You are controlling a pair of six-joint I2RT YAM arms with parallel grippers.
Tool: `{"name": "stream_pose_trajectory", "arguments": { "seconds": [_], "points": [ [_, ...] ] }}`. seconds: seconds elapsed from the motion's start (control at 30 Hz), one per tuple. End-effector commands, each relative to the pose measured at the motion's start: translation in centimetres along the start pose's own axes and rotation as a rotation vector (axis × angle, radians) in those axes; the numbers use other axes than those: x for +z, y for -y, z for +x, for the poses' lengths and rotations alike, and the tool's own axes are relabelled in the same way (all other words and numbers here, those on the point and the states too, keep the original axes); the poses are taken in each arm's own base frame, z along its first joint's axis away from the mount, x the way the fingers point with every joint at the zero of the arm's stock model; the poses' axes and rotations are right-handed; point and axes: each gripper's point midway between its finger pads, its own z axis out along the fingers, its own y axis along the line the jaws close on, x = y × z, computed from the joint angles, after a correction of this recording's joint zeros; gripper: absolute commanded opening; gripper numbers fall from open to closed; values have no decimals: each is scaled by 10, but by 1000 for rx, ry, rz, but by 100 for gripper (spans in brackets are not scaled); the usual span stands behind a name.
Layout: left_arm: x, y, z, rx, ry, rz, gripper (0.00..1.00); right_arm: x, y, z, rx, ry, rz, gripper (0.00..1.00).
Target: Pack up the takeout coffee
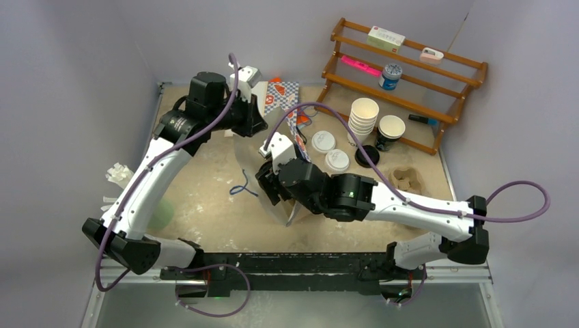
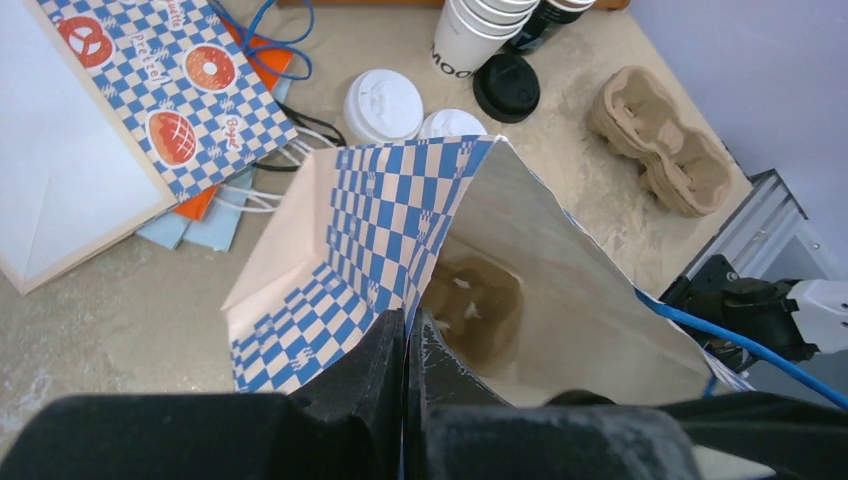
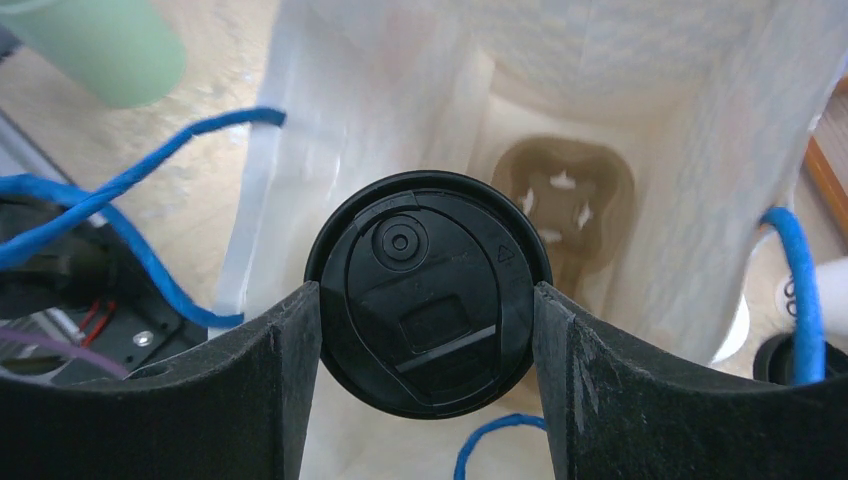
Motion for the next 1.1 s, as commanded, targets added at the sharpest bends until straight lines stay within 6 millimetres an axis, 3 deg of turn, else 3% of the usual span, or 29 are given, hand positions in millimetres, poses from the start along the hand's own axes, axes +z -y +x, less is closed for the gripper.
{"name": "stream_pose_trajectory", "arguments": {
  "seconds": [0.0,0.07,0.27,0.37,0.5,0.6,0.87,0.93,1.07],
  "points": [
    [-8,20,-29,15,95,92,0,13,17,8,52,34,141,23],
    [-4,20,-29,25,90,102,0,20,23,19,53,7,187,23],
    [4,17,-35,42,82,96,0,51,75,27,54,2,276,24],
    [13,32,-35,-16,78,194,0,57,96,24,75,41,281,23],
    [15,43,-41,-27,89,255,0,45,102,1,119,87,290,19],
    [6,46,-40,-39,89,256,0,35,102,-1,190,63,270,16],
    [3,66,-14,-219,50,366,0,19,115,33,184,36,295,14],
    [-1,66,-13,-207,71,362,0,18,120,40,169,39,312,15],
    [8,68,-4,-225,3,398,0,26,121,48,117,59,313,15]
  ]
}}
